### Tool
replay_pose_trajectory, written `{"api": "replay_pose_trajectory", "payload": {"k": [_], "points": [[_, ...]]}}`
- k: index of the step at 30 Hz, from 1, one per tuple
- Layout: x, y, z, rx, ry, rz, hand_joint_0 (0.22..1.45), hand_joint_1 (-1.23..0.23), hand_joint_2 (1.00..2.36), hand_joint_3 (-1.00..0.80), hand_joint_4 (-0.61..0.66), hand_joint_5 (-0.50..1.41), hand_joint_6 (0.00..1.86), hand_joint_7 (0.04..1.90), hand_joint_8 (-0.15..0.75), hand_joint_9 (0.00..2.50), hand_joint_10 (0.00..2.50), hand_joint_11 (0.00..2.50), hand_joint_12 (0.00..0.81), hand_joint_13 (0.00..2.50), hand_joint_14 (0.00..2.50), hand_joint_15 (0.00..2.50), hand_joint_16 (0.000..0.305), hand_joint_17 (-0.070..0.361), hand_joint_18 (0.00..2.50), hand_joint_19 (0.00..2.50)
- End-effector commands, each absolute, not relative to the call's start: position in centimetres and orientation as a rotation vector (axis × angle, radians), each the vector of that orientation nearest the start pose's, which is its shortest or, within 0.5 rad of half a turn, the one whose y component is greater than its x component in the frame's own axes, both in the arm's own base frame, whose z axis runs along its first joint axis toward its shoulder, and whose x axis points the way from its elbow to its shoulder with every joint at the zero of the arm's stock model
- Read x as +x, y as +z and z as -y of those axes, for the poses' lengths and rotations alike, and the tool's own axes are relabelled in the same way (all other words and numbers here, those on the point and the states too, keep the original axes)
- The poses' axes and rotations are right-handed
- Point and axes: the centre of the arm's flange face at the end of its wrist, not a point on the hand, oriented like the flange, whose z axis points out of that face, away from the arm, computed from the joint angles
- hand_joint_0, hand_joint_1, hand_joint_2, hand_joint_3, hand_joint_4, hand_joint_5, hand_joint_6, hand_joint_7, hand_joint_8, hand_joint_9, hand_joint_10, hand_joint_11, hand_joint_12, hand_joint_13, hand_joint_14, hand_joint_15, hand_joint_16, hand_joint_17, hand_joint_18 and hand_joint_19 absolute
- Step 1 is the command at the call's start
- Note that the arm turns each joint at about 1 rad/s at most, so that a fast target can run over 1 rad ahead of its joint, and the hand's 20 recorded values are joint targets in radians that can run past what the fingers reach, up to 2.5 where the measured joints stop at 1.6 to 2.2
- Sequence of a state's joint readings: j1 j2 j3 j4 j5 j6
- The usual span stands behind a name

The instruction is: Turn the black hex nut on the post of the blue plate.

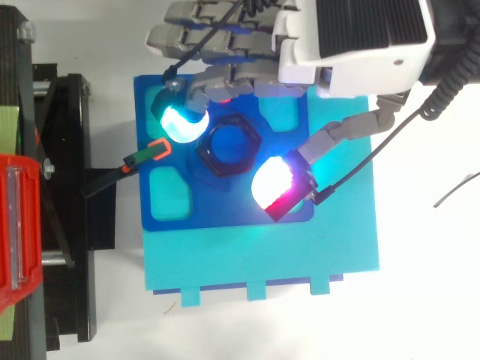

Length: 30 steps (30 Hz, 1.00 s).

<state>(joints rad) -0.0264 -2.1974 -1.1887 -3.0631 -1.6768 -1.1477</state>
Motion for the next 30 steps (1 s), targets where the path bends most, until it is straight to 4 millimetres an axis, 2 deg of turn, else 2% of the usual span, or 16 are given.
{"api": "replay_pose_trajectory", "payload": {"k": [1, 7, 17, 30], "points": [[70.6, 29.7, 14.2, 0.308, 0.384, -1.736, 0.41, -0.57, 1.00, -0.50, 0.21, -0.25, 0.50, 0.89, 0.161, 0.00, 0.00, 0.00, 0.315, 0.00, 0.00, 0.00, 0.047, 0.107, 0.00, 0.00], [70.4, 29.6, 14.3, 0.303, 0.373, -1.755, 0.41, -0.57, 1.00, -0.50, 0.21, -0.25, 0.50, 0.89, 0.161, 0.00, 0.00, 0.00, 0.316, 0.00, 0.00, 0.00, 0.047, 0.107, 0.00, 0.00], [69.7, 31.2, 14.3, 0.291, 0.359, -1.762, 0.42, -0.55, 1.00, -0.50, 0.21, -0.25, 0.50, 0.89, 0.160, 0.00, 0.00, 0.00, 0.316, 0.00, 0.00, 0.00, 0.047, 0.105, 0.00, 0.00], [69.2, 31.9, 14.3, 0.292, 0.355, -1.773, 0.42, -0.55, 1.00, -0.50, 0.21, -0.25, 0.50, 0.89, 0.160, 0.00, 0.00, 0.00, 0.314, 0.00, 0.00, 0.00, 0.047, 0.105, 0.00, 0.00]]}}
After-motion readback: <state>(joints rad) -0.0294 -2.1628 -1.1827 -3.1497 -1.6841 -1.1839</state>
